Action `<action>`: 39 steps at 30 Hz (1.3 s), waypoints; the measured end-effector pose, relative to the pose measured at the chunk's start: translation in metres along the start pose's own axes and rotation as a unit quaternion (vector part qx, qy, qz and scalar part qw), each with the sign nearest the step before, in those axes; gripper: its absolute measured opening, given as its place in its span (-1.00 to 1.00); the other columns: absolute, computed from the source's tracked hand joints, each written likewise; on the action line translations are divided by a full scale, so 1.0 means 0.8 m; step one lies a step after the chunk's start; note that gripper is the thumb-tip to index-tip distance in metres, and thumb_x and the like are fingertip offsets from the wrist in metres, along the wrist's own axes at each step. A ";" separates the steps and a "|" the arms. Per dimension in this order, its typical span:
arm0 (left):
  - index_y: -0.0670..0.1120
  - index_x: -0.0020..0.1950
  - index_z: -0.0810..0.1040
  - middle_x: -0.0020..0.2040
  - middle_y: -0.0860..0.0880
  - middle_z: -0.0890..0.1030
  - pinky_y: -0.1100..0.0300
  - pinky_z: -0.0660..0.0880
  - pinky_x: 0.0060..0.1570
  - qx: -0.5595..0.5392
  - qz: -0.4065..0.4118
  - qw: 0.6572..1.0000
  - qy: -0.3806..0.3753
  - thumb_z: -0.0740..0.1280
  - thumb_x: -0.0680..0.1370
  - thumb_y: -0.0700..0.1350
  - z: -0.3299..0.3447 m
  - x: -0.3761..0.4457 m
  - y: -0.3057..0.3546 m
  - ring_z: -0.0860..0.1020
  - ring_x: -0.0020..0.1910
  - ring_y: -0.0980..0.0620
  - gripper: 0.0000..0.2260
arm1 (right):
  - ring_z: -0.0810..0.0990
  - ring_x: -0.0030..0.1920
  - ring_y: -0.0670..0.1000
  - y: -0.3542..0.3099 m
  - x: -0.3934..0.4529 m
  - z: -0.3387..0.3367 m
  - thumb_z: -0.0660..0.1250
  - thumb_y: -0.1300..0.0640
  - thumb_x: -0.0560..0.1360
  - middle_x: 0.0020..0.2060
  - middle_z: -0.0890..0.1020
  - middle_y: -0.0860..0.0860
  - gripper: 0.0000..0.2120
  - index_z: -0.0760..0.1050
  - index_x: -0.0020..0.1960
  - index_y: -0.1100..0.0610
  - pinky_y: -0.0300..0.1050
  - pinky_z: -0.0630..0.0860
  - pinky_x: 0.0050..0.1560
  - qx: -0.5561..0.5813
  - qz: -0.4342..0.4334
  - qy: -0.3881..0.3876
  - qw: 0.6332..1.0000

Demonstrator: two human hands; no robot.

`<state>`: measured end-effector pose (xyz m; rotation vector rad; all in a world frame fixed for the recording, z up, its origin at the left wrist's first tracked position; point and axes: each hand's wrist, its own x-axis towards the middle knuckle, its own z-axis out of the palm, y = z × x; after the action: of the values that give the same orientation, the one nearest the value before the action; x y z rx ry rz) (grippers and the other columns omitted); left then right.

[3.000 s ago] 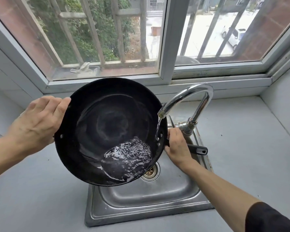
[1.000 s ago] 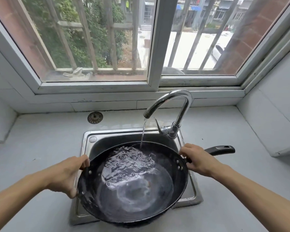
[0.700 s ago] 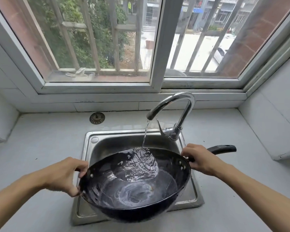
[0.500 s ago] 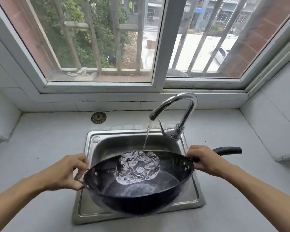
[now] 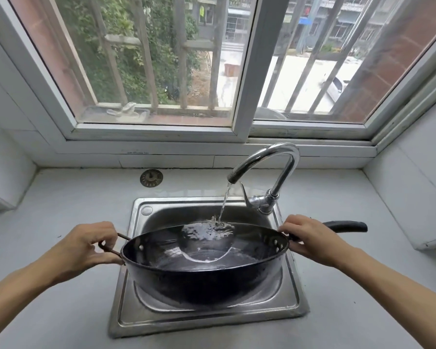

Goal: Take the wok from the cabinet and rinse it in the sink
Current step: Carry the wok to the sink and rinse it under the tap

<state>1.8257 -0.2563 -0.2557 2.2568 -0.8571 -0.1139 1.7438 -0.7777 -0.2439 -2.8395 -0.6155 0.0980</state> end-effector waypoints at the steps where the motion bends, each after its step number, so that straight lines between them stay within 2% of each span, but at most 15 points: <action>1: -0.01 -0.34 0.35 -0.33 0.10 0.41 0.23 0.34 -0.34 0.004 0.002 1.000 0.003 0.43 0.36 0.35 -0.003 0.001 0.000 0.36 -0.35 0.08 -0.53 | 0.45 -0.20 -0.06 -0.001 -0.001 0.000 0.39 0.21 0.41 -0.17 0.50 -0.06 -0.82 0.53 0.00 0.08 -0.15 0.48 -0.24 -0.016 -0.011 0.011 1.000; 4: -0.02 -0.34 0.36 -0.33 0.09 0.41 0.19 0.33 -0.34 0.009 0.006 1.000 0.003 0.41 0.37 0.36 -0.008 0.003 -0.002 0.36 -0.35 0.07 -0.51 | 0.46 -0.21 0.03 -0.001 -0.003 -0.003 0.37 0.13 0.45 -0.17 0.49 0.00 -0.88 0.49 -0.04 0.12 -0.03 0.52 -0.27 -0.044 -0.037 0.027 0.998; 7: -0.01 -0.33 0.35 -0.32 0.06 0.42 0.16 0.35 -0.33 0.018 0.003 1.000 -0.005 0.44 0.35 0.34 -0.009 0.001 -0.010 0.34 -0.34 0.07 -0.53 | 0.44 -0.17 -0.01 0.003 -0.008 -0.008 0.49 0.02 0.39 -0.13 0.45 -0.03 -0.71 0.43 -0.04 0.09 -0.13 0.49 -0.21 -0.054 -0.035 -0.031 0.997; 10: -0.03 -0.33 0.36 -0.32 0.06 0.43 0.14 0.38 -0.32 0.025 0.001 0.999 -0.021 0.49 0.33 0.29 -0.008 -0.001 -0.018 0.35 -0.34 0.06 -0.53 | 0.44 -0.23 0.02 -0.001 -0.013 -0.001 0.46 0.29 0.33 -0.17 0.44 -0.01 -0.72 0.39 -0.10 0.11 -0.09 0.49 -0.27 -0.060 -0.034 -0.006 0.998; 12: -0.03 -0.34 0.37 -0.32 0.06 0.44 0.17 0.36 -0.33 0.021 0.001 0.999 -0.025 0.51 0.32 0.26 -0.006 0.000 -0.021 0.37 -0.35 0.06 -0.54 | 0.43 -0.28 0.04 -0.004 -0.013 0.004 0.43 0.36 0.30 -0.22 0.45 0.00 -0.73 0.40 -0.14 0.13 -0.06 0.47 -0.33 -0.067 -0.028 0.025 0.997; 16: -0.01 -0.36 0.36 -0.31 0.02 0.45 0.17 0.37 -0.32 0.004 -0.012 1.000 -0.024 0.54 0.29 0.21 -0.004 0.000 -0.025 0.40 -0.33 0.01 -0.56 | 0.46 -0.32 0.08 -0.001 -0.012 0.005 0.47 0.35 0.27 -0.28 0.50 0.01 -0.71 0.43 -0.16 0.11 0.00 0.47 -0.36 -0.062 -0.011 0.066 0.996; 23: -0.05 -0.33 0.44 -0.31 0.01 0.48 0.13 0.40 -0.22 -0.015 -0.063 0.998 -0.014 0.55 0.24 0.19 -0.017 0.007 -0.030 0.44 -0.29 -0.02 -0.59 | 0.46 -0.26 -0.02 -0.002 -0.013 -0.003 0.50 0.34 0.30 -0.21 0.51 -0.04 -0.72 0.47 -0.11 0.12 -0.08 0.52 -0.27 0.011 0.004 0.033 0.999; 27: -0.07 -0.21 0.53 -0.20 -0.02 0.55 0.13 0.50 -0.06 -0.070 -0.061 0.995 -0.041 0.50 0.33 0.14 -0.027 0.007 -0.026 0.53 -0.17 -0.07 -0.69 | 0.48 -0.24 -0.05 0.004 -0.014 -0.007 0.48 0.32 0.34 -0.19 0.49 -0.09 -0.74 0.47 -0.10 0.09 -0.07 0.54 -0.24 0.032 0.013 0.019 0.999; 29: -0.09 -0.17 0.55 -0.14 -0.03 0.56 0.14 0.52 0.01 -0.081 -0.056 0.994 -0.050 0.47 0.37 0.15 -0.026 0.005 -0.024 0.55 -0.13 -0.07 -0.68 | 0.49 -0.23 -0.06 0.006 -0.015 -0.009 0.48 0.31 0.34 -0.18 0.49 -0.11 -0.73 0.47 -0.10 0.07 -0.07 0.54 -0.23 0.032 0.016 0.015 0.999; 33: -0.08 -0.18 0.62 -0.06 -0.01 0.55 0.25 0.52 0.05 -0.101 -0.061 0.993 -0.017 0.44 0.37 0.29 -0.021 0.003 -0.019 0.57 -0.12 -0.04 -0.58 | 0.46 -0.20 -0.07 0.009 -0.014 -0.009 0.48 0.31 0.34 -0.16 0.47 -0.11 -0.73 0.47 -0.08 0.08 -0.11 0.53 -0.19 0.028 0.018 0.007 0.999; 37: -0.05 -0.15 0.59 -0.08 -0.02 0.56 0.14 0.56 -0.02 -0.089 -0.036 0.995 0.000 0.40 0.42 0.29 -0.017 0.002 -0.017 0.60 -0.11 -0.07 -0.61 | 0.41 -0.14 -0.07 0.014 -0.017 -0.003 0.45 0.30 0.34 -0.15 0.42 -0.14 -0.73 0.43 -0.10 0.06 -0.15 0.48 -0.17 0.014 0.003 -0.001 1.000; 39: -0.07 -0.07 0.58 -0.10 -0.02 0.57 0.14 0.57 0.03 -0.096 -0.038 0.995 0.007 0.40 0.42 0.30 -0.016 0.003 -0.017 0.61 -0.11 -0.06 -0.57 | 0.40 -0.16 -0.07 0.015 -0.019 0.001 0.46 0.29 0.34 -0.16 0.41 -0.14 -0.71 0.41 -0.09 0.05 -0.17 0.46 -0.18 0.013 0.011 0.007 1.000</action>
<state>1.8389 -0.2428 -0.2547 2.1073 -0.7219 -0.2067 1.7342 -0.7943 -0.2473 -2.8203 -0.5764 0.0880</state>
